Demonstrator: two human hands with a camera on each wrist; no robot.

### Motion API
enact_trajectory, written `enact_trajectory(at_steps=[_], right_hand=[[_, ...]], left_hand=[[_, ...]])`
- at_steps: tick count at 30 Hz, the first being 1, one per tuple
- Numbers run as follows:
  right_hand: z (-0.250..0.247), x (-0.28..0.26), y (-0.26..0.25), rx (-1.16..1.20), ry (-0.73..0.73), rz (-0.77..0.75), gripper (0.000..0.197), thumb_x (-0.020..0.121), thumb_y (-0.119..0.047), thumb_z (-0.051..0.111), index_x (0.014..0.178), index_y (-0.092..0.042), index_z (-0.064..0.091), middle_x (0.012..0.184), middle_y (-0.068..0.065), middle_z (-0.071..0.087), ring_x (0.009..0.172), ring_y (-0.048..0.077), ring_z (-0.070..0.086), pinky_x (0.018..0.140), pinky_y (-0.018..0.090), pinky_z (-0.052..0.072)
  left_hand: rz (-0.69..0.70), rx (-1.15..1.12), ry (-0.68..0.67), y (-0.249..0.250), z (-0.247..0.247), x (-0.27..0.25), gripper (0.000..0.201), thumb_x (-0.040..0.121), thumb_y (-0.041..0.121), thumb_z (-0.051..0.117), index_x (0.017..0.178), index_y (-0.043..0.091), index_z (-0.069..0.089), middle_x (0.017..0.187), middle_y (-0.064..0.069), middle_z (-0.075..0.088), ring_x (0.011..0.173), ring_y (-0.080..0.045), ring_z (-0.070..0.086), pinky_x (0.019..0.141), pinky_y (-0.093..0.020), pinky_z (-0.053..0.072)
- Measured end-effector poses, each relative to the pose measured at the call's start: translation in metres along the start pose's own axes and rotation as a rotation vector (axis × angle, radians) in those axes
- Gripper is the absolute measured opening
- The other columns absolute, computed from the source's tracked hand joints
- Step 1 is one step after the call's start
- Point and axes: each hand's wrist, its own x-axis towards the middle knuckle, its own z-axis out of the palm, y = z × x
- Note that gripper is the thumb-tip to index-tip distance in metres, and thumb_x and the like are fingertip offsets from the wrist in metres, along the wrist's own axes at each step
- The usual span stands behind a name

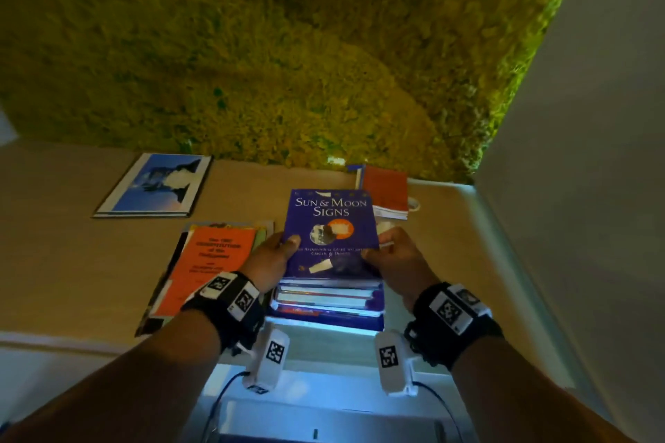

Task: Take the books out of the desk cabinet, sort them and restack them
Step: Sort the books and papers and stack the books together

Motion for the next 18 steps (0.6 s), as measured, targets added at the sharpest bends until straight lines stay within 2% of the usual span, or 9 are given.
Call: enact_trajectory(at_steps=[3, 5, 7, 11, 13, 15, 16, 17, 18], right_hand=[[0.0, -0.001, 0.017, -0.003, -0.015, -0.01, 0.012, 0.085, 0.003, 0.066, 0.096, 0.0, 0.071, 0.079, 0.001, 0.078, 0.066, 0.005, 0.071, 0.062, 0.024, 0.054], [-0.001, 0.003, 0.024, 0.059, 0.022, 0.024, 0.031, 0.083, -0.004, 0.066, 0.111, 0.009, 0.066, 0.094, 0.016, 0.076, 0.071, 0.013, 0.073, 0.066, 0.034, 0.061], [-0.004, 0.006, 0.024, 0.078, -0.004, 0.03, 0.037, 0.081, -0.008, 0.065, 0.116, 0.006, 0.064, 0.087, 0.006, 0.077, 0.069, 0.009, 0.071, 0.065, 0.032, 0.059], [-0.016, 0.001, 0.022, 0.076, -0.083, 0.016, 0.005, 0.094, -0.008, 0.068, 0.095, -0.006, 0.063, 0.069, -0.01, 0.069, 0.055, -0.002, 0.062, 0.049, 0.012, 0.045], [-0.024, 0.0, 0.033, 0.161, 0.038, 0.044, 0.022, 0.086, -0.031, 0.07, 0.087, -0.011, 0.058, 0.077, -0.006, 0.065, 0.069, 0.007, 0.062, 0.057, 0.017, 0.045], [-0.031, 0.002, 0.048, 0.228, 0.108, 0.089, 0.037, 0.081, -0.047, 0.062, 0.082, -0.011, 0.052, 0.08, 0.009, 0.056, 0.077, 0.02, 0.057, 0.067, 0.025, 0.042], [-0.033, 0.002, 0.056, 0.25, 0.097, 0.145, 0.043, 0.085, -0.053, 0.06, 0.079, -0.013, 0.045, 0.081, 0.006, 0.035, 0.086, 0.01, 0.032, 0.075, 0.031, 0.042], [-0.032, -0.001, 0.058, 0.267, 0.082, 0.237, 0.049, 0.091, -0.057, 0.058, 0.084, -0.009, 0.053, 0.098, 0.025, 0.057, 0.125, 0.033, 0.046, 0.087, 0.038, 0.045], [-0.031, -0.001, 0.061, 0.293, 0.064, 0.295, 0.042, 0.098, -0.056, 0.053, 0.089, -0.015, 0.059, 0.125, 0.008, 0.055, 0.106, 0.025, 0.059, 0.098, 0.045, 0.044]], left_hand=[[0.004, 0.015, 0.029, 0.006, 0.005, -0.002, 0.035, 0.1, 0.05, 0.047, 0.12, 0.025, 0.061, 0.112, -0.004, 0.074, 0.1, -0.027, 0.071, 0.096, -0.049, 0.053], [0.002, 0.058, 0.041, 0.012, 0.008, -0.001, 0.038, 0.1, 0.048, 0.047, 0.123, 0.021, 0.061, 0.115, -0.006, 0.072, 0.102, -0.029, 0.069, 0.097, -0.048, 0.052], [-0.007, 0.062, 0.056, 0.014, 0.011, 0.001, 0.04, 0.1, 0.049, 0.048, 0.124, 0.02, 0.06, 0.113, -0.006, 0.073, 0.099, -0.029, 0.07, 0.096, -0.048, 0.053], [-0.066, -0.212, 0.058, 0.011, 0.018, -0.009, 0.041, 0.098, 0.047, 0.053, 0.126, 0.017, 0.06, 0.116, -0.012, 0.073, 0.097, -0.031, 0.072, 0.085, -0.047, 0.057], [-0.195, -0.371, 0.083, -0.003, 0.012, -0.011, 0.053, 0.087, 0.065, 0.058, 0.123, 0.026, 0.065, 0.119, -0.007, 0.072, 0.104, -0.03, 0.07, 0.08, -0.042, 0.055], [-0.298, -0.396, 0.126, -0.022, 0.003, -0.006, 0.077, 0.063, 0.089, 0.059, 0.123, 0.04, 0.065, 0.135, -0.001, 0.063, 0.124, -0.031, 0.057, 0.096, -0.053, 0.047], [-0.302, -0.401, 0.142, -0.031, 0.001, -0.002, 0.083, 0.056, 0.093, 0.059, 0.122, 0.043, 0.065, 0.137, -0.001, 0.061, 0.128, -0.032, 0.053, 0.1, -0.057, 0.043], [-0.283, -0.401, 0.142, -0.037, 0.0, 0.002, 0.083, 0.055, 0.094, 0.059, 0.12, 0.042, 0.066, 0.133, -0.001, 0.064, 0.125, -0.031, 0.056, 0.098, -0.056, 0.044], [-0.29, -0.409, 0.136, -0.036, 0.001, 0.002, 0.082, 0.058, 0.093, 0.057, 0.12, 0.04, 0.067, 0.128, -0.001, 0.068, 0.119, -0.03, 0.062, 0.094, -0.054, 0.048]])
